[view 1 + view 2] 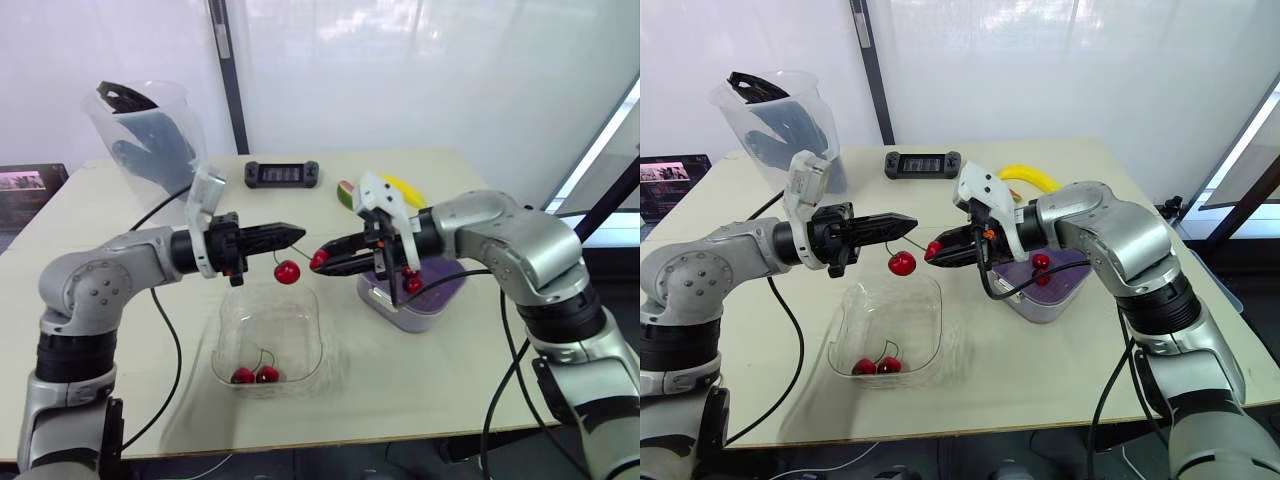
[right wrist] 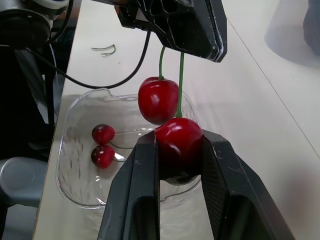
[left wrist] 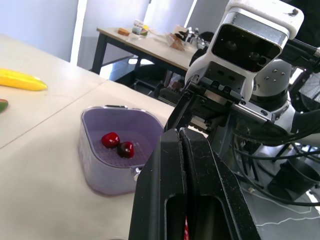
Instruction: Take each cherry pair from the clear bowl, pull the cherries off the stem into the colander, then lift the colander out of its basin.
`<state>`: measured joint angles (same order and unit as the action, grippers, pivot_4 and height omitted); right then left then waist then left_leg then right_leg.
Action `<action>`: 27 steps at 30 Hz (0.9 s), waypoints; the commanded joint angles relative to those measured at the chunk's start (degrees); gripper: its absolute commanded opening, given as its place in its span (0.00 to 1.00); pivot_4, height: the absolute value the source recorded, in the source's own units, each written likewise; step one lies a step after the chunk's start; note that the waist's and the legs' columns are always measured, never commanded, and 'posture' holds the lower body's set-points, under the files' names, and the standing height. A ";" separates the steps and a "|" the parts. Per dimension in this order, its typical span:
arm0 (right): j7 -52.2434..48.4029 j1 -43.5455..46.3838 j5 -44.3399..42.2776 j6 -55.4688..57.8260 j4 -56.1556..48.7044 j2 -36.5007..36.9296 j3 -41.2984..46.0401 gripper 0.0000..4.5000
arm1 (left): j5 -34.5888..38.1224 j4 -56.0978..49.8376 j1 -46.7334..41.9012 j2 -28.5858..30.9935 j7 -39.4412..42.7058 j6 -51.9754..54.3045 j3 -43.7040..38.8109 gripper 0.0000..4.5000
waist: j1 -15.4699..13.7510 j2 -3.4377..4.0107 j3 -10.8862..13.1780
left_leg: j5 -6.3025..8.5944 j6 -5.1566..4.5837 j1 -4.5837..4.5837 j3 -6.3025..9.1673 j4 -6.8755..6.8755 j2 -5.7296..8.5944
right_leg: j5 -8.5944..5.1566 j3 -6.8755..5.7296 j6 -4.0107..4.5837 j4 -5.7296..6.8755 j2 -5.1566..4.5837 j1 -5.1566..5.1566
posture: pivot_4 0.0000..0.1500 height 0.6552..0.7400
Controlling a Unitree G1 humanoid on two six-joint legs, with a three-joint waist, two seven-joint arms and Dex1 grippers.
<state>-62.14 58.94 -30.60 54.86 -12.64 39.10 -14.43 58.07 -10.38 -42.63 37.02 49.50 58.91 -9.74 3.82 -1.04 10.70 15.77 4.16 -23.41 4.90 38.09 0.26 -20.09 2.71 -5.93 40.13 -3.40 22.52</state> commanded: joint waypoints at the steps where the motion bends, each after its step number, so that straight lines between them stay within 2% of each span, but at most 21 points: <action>1: -0.55 -0.54 1.19 2.03 0.86 2.62 -0.76 0.20 | 0.73 -1.32 -1.08 0.75 -0.13 -2.58 -3.32 0.00 | 0.00 0.00 0.00 | 0.00 0.00 0.00 0.00 0.00 0.00 | 0.00 0.00 0.00 0.00 0.00 0.00 | 1.00 1.00; 21: -3.05 -2.81 0.91 1.64 1.93 6.91 1.03 0.20 | 1.08 -1.69 -0.77 0.71 -0.62 -2.98 -3.56 0.00 | -0.22 0.01 0.02 | 0.01 -0.02 0.00 -0.03 -0.01 -0.01 | 0.00 0.01 0.00 -0.06 0.00 -0.01 | 1.00 1.00; 24: -3.74 -0.93 2.19 -0.40 5.83 8.69 3.07 0.20 | 0.94 -1.88 -0.46 0.77 -0.89 -3.13 -3.62 0.00 | -0.33 0.01 0.02 | 0.01 -0.02 0.00 -0.03 -0.01 0.00 | 0.00 0.01 0.00 -0.06 -0.01 -0.02 | 1.00 1.00; 27: -3.97 -0.23 8.32 -7.46 11.88 12.24 1.56 0.20 | 0.44 -2.34 0.28 0.71 -1.21 -3.91 -3.81 0.00 | -0.94 0.00 0.02 | 0.01 -0.03 0.00 -0.06 0.00 0.01 | 0.00 0.01 0.00 -0.06 -0.03 -0.02 | 1.00 1.00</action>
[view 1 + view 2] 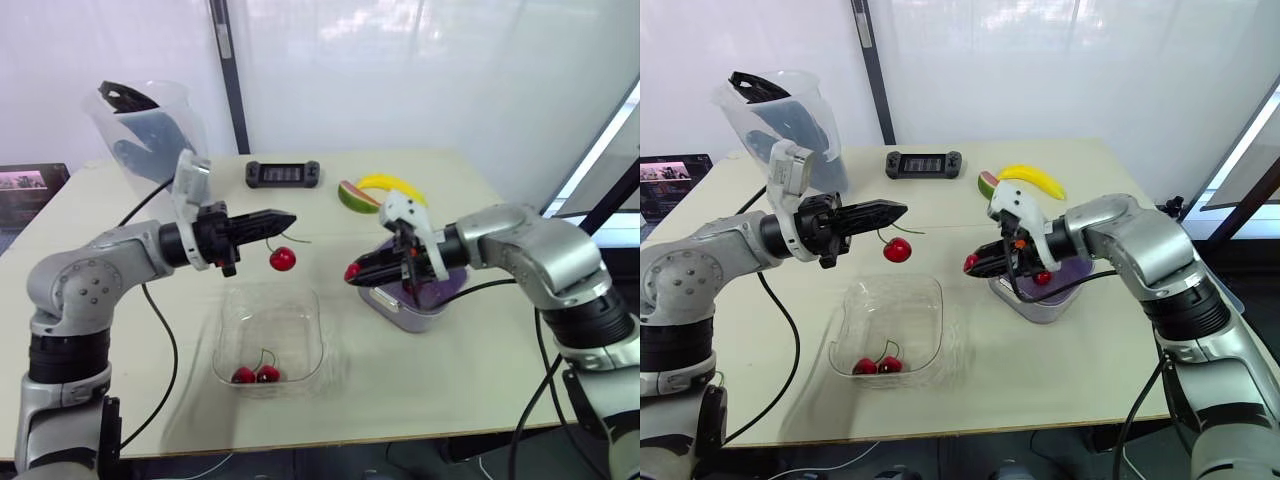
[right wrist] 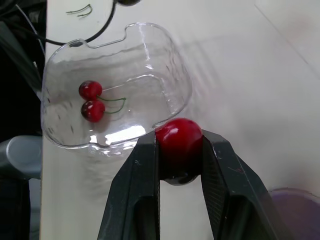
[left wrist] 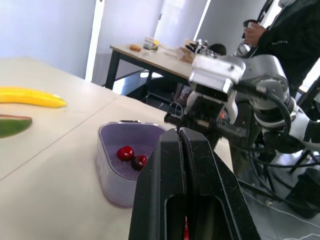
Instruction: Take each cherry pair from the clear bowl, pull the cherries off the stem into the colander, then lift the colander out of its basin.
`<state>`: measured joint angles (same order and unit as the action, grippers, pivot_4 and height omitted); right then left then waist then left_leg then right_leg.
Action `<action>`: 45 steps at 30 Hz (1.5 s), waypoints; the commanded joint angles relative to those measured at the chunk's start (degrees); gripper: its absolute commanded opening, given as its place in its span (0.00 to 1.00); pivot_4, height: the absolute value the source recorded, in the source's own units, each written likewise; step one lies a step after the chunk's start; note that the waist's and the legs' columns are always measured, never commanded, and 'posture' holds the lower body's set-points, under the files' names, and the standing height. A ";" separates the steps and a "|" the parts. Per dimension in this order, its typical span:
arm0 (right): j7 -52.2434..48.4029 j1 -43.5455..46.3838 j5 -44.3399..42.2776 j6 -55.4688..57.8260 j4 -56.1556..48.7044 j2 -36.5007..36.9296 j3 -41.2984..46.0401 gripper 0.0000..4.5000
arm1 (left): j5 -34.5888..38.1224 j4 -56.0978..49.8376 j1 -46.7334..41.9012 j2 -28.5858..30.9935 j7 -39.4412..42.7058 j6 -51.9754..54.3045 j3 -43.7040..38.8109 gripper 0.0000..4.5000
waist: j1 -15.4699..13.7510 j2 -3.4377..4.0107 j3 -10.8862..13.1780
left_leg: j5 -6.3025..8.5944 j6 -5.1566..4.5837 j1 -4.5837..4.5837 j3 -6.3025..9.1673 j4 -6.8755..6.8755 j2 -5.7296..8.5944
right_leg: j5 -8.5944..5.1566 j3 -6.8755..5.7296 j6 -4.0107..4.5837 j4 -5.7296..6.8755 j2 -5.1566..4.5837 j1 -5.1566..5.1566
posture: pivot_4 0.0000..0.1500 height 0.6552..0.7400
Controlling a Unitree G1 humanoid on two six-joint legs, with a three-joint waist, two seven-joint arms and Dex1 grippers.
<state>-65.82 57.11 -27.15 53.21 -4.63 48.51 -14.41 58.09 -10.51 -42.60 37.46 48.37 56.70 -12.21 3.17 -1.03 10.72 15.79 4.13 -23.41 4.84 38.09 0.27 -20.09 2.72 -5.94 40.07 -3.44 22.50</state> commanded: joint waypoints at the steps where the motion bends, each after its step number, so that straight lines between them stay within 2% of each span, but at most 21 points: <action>1: -0.10 1.74 7.23 -8.57 6.59 3.55 0.72 0.20 | 0.34 -2.45 0.55 0.20 -0.34 -1.94 -1.49 0.00 | -0.45 0.00 0.00 | 0.00 0.00 0.00 -0.01 0.01 0.00 | 0.00 0.00 0.00 -0.01 0.00 -0.01 | 1.00 1.00; 6: -0.58 1.42 17.67 -21.02 18.63 3.98 -3.64 0.20 | 0.41 -3.82 2.25 0.05 -1.60 -2.83 -1.83 0.00 | -0.59 0.00 0.00 | 0.00 0.00 0.01 -0.06 0.01 -0.01 | 0.00 0.03 0.00 -0.02 0.01 0.00 | 1.00 1.00; 15: -0.90 -0.49 23.15 -28.21 29.85 -4.01 -4.90 0.20 | -0.30 -4.39 3.18 0.43 -2.51 -4.09 -1.37 0.00 | -0.55 0.00 0.00 | -0.03 0.06 0.00 -0.09 -0.01 -0.04 | 0.00 0.06 0.00 -0.01 0.03 0.04 | 1.00 1.00; 18: -2.05 -1.15 23.21 -27.45 29.78 -4.79 -4.08 0.42 | -0.35 -4.54 3.29 0.66 -2.70 -4.19 -1.38 0.00 | -0.74 0.00 0.00 | -0.03 0.06 0.00 -0.09 0.02 -0.01 | 0.00 0.05 0.00 -0.01 -0.02 0.02 | 1.00 1.00; 23: -4.56 -0.58 21.76 -24.62 26.50 -3.15 -1.38 0.95 | -0.28 -4.49 3.20 0.97 -3.01 -4.33 -1.28 0.00 | -0.64 0.01 0.01 | -0.03 0.06 0.00 -0.07 0.02 -0.01 | 0.00 0.05 0.00 -0.01 0.00 0.02 | 1.00 1.00; 24: -5.37 -0.35 21.36 -24.07 25.39 -2.20 -0.60 0.98 | -0.15 -4.43 3.04 1.01 -3.08 -4.23 -1.35 0.00 | -0.64 0.02 0.01 | -0.03 0.06 0.00 -0.08 0.02 -0.02 | 0.00 0.05 0.00 -0.01 0.00 0.03 | 1.00 1.00; 30: -8.61 0.13 14.89 -20.40 15.52 -0.02 6.18 0.98 | 0.05 -2.90 2.03 0.81 -3.13 -4.19 -1.36 0.00 | -0.66 0.03 0.02 | 0.00 0.00 0.00 -0.07 0.01 -0.01 | 0.00 0.05 0.00 -0.01 0.00 0.02 | 1.00 1.00; 36: 2.68 -1.17 2.59 -14.01 2.20 -11.44 17.24 0.98 | -0.16 -1.05 0.87 -0.15 -2.94 -4.54 -0.57 0.00 | -0.52 0.03 0.02 | 0.00 0.01 0.00 -0.02 -0.02 -0.10 | 0.00 0.05 0.00 -0.01 0.15 0.02 | 1.00 1.00; 39: 2.99 -1.80 -2.36 -7.32 -4.19 -14.05 15.00 0.98 | -0.24 -1.21 0.75 -0.52 -3.12 -4.54 -0.31 0.00 | -0.73 0.03 0.02 | -0.02 0.04 0.00 -0.02 0.00 -0.06 | 0.00 0.05 0.00 0.00 0.07 0.01 | 1.00 1.00; 45: 6.26 -4.68 -3.42 -2.01 -10.52 -16.19 8.02 0.98 | 0.90 -2.07 0.91 -1.12 -3.58 -3.81 -0.38 0.00 | -0.72 0.02 0.01 | -0.01 0.01 0.00 0.00 0.04 0.01 | 0.00 0.01 -0.01 -0.01 -0.04 -0.03 | 1.00 1.00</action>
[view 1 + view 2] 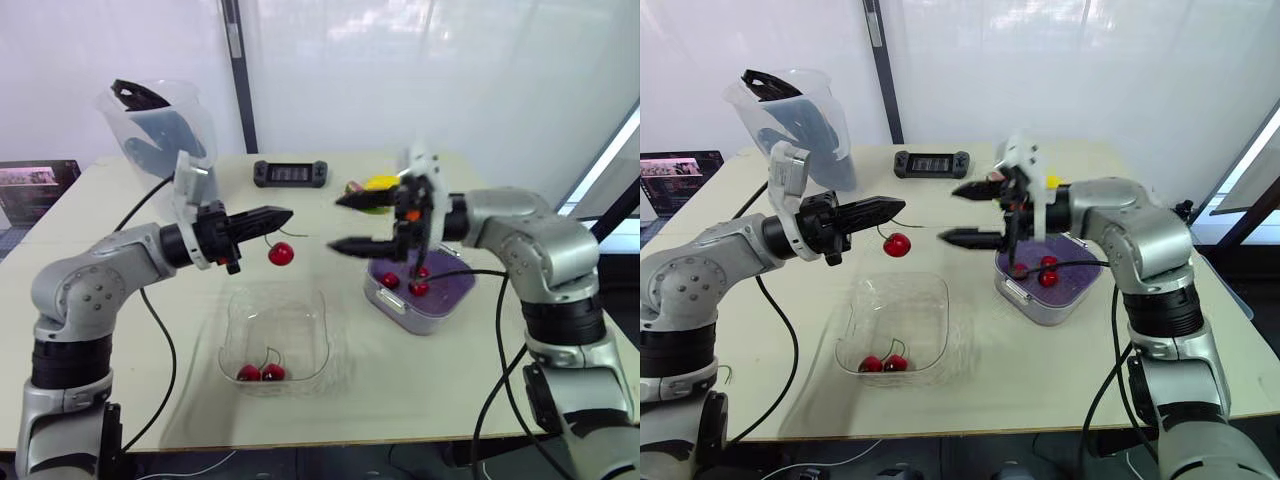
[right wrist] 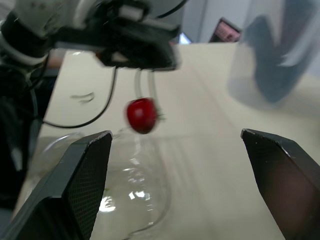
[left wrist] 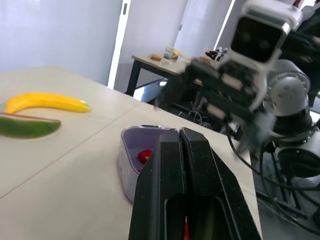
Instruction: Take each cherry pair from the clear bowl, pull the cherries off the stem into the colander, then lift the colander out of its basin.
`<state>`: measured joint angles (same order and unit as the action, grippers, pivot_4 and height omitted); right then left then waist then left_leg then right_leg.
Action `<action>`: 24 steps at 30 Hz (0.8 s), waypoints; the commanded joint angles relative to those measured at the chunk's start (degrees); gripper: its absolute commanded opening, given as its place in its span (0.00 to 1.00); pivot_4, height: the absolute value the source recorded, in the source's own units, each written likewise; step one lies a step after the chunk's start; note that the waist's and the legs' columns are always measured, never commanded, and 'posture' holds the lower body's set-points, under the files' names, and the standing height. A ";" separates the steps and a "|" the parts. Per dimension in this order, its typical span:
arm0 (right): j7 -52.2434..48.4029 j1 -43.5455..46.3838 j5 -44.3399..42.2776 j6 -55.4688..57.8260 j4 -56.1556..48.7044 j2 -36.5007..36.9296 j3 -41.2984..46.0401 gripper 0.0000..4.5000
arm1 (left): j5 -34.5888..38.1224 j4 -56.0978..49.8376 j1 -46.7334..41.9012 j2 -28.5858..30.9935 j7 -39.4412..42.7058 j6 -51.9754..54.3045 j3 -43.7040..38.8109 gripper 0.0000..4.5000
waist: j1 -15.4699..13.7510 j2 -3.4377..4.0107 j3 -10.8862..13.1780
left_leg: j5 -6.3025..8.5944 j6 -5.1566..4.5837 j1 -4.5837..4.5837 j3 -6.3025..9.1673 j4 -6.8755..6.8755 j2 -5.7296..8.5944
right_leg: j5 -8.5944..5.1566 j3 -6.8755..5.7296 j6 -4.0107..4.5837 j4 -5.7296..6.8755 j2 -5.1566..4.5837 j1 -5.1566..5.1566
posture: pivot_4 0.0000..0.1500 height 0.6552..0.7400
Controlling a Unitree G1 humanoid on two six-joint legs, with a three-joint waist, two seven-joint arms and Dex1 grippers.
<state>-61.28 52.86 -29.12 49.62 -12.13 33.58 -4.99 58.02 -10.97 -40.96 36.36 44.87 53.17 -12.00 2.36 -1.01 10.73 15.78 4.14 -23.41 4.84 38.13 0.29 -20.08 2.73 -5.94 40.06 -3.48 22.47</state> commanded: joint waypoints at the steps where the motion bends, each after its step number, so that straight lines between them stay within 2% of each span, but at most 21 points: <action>1: 2.34 -0.67 -1.47 1.92 -3.27 -1.96 -2.31 0.98 | 0.89 -1.70 -0.66 -0.10 -0.04 -0.30 -0.52 0.00 | 0.15 0.00 0.00 | 0.00 0.00 0.00 0.00 0.00 -0.01 | 0.00 0.00 0.00 0.00 0.02 0.00 | 1.00 1.00; 9: 7.77 0.94 -1.51 2.14 -0.87 -8.83 -4.56 0.98 | 0.21 -2.22 -1.26 -1.57 -1.65 -0.21 0.20 0.00 | 0.26 0.00 0.00 | 0.00 0.01 0.00 0.00 -0.04 -0.04 | 0.00 0.00 0.00 0.02 0.08 0.06 | 1.00 1.00; 12: 8.10 0.90 -1.69 1.99 -0.75 -9.30 -4.68 0.78 | 0.51 -2.38 -1.19 -1.58 -1.62 -0.13 0.30 0.00 | 0.11 0.00 0.00 | 0.00 0.01 0.00 0.01 -0.02 -0.01 | 0.00 -0.01 0.00 0.02 0.04 0.03 | 1.00 1.00; 15: 8.81 1.16 -1.82 1.71 -0.44 -9.87 -4.67 0.50 | 0.76 -2.69 -0.93 -1.66 -1.62 -0.04 0.43 0.00 | 0.21 0.00 0.00 | 0.00 0.00 0.00 0.01 -0.02 0.00 | 0.00 -0.01 0.00 0.02 0.03 0.04 | 1.00 1.00; 24: 10.28 1.19 -2.53 2.49 0.15 -10.94 -4.79 0.50 | 1.18 -3.22 -1.06 -2.22 -2.02 0.04 0.65 0.00 | 0.26 0.00 0.00 | 0.00 0.00 0.00 0.01 -0.04 -0.02 | 0.00 0.00 0.00 0.02 0.06 0.05 | 1.00 1.00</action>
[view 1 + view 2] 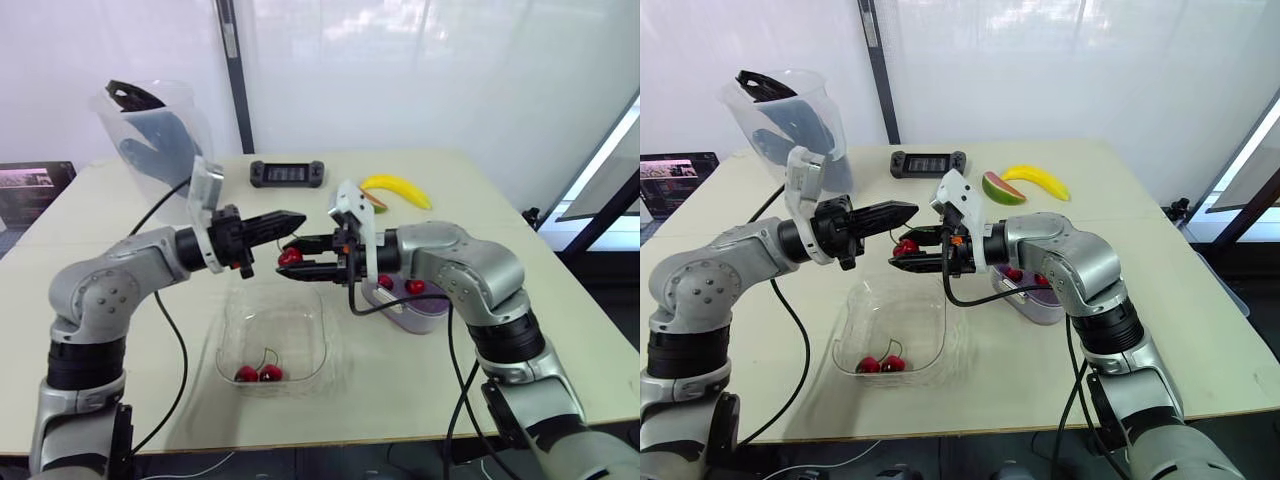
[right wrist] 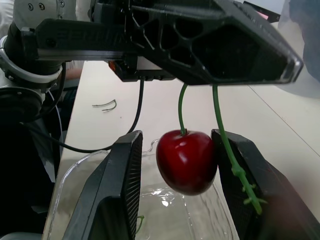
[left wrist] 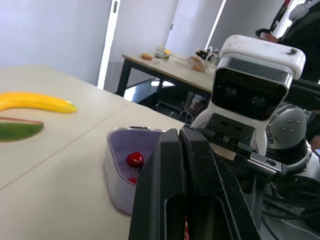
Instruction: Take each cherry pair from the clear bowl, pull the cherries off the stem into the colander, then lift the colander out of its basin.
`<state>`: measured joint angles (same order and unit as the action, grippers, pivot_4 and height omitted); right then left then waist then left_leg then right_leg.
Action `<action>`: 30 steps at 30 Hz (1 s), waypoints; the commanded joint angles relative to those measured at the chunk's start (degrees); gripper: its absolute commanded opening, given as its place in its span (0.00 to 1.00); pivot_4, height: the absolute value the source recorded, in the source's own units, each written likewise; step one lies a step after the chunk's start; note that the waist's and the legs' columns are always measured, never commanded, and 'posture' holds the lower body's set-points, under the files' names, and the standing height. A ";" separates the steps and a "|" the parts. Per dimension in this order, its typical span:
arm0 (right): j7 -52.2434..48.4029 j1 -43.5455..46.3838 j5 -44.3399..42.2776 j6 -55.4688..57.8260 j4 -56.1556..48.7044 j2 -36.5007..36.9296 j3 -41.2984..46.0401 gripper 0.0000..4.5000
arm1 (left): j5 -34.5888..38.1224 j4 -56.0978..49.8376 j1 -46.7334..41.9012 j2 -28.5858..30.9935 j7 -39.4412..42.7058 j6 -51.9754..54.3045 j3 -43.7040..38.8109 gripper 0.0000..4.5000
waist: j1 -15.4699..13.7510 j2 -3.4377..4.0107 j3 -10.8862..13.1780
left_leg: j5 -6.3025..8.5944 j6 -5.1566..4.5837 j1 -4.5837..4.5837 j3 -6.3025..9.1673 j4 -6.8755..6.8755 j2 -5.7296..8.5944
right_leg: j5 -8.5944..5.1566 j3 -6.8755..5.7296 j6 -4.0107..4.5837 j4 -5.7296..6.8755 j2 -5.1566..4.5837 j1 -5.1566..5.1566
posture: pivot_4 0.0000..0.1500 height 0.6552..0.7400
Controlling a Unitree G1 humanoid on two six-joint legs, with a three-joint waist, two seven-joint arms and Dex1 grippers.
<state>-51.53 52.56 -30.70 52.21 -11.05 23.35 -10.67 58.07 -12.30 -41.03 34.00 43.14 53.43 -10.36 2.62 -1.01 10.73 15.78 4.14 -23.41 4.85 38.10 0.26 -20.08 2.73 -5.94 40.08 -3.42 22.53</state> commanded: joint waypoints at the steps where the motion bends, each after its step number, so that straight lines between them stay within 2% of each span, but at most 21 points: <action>1: 0.60 1.46 -0.91 -0.18 -0.91 -0.73 0.82 0.50 | 1.17 -1.90 -0.99 0.15 -0.29 -0.21 -1.00 0.00 | 0.00 0.00 0.00 | 0.00 0.00 0.00 0.00 0.00 0.00 | 0.00 0.00 0.00 0.00 0.00 0.00 | 1.00 1.00; 4: 0.52 1.40 -1.06 -0.05 -0.78 -0.68 0.75 0.50 | 1.13 -1.75 -1.05 0.16 -0.20 -0.26 -0.94 0.00 | 0.00 0.00 0.00 | 0.00 0.00 0.00 0.00 0.00 0.00 | 0.00 0.00 0.00 0.00 0.00 0.00 | 1.00 1.00; 7: 0.45 1.25 -1.15 0.23 -0.83 -0.47 0.68 0.32 | 0.98 -1.70 -1.12 0.23 -0.10 -0.30 -0.84 0.00 | 0.00 0.00 0.00 | 0.00 0.00 0.00 0.00 0.00 0.00 | 0.00 0.00 0.00 0.00 0.01 0.00 | 1.00 1.00; 9: 0.19 0.93 -1.03 0.37 -1.27 -0.03 0.34 0.16 | 0.99 -1.78 -1.13 0.26 -0.11 -0.25 -0.81 0.00 | 0.00 0.00 0.00 | 0.00 0.00 0.00 0.00 0.00 0.00 | 0.00 0.00 0.00 0.00 0.01 0.00 | 1.00 1.00; 30: -1.25 -0.08 1.31 1.84 1.05 6.02 -2.26 0.15 | 1.84 -3.16 -0.28 -0.45 -1.68 0.19 -1.63 0.00 | -0.01 0.00 0.00 | 0.00 0.00 0.00 0.00 0.00 0.00 | 0.00 0.00 0.00 0.00 0.01 0.00 | 1.00 1.00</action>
<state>-52.39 52.67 -30.06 53.33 -10.41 28.25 -12.38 58.13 -12.60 -40.26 33.27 41.51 54.75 -9.74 2.62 -1.01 10.73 15.78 4.14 -23.41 4.85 38.10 0.26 -20.08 2.73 -5.94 40.08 -3.41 22.53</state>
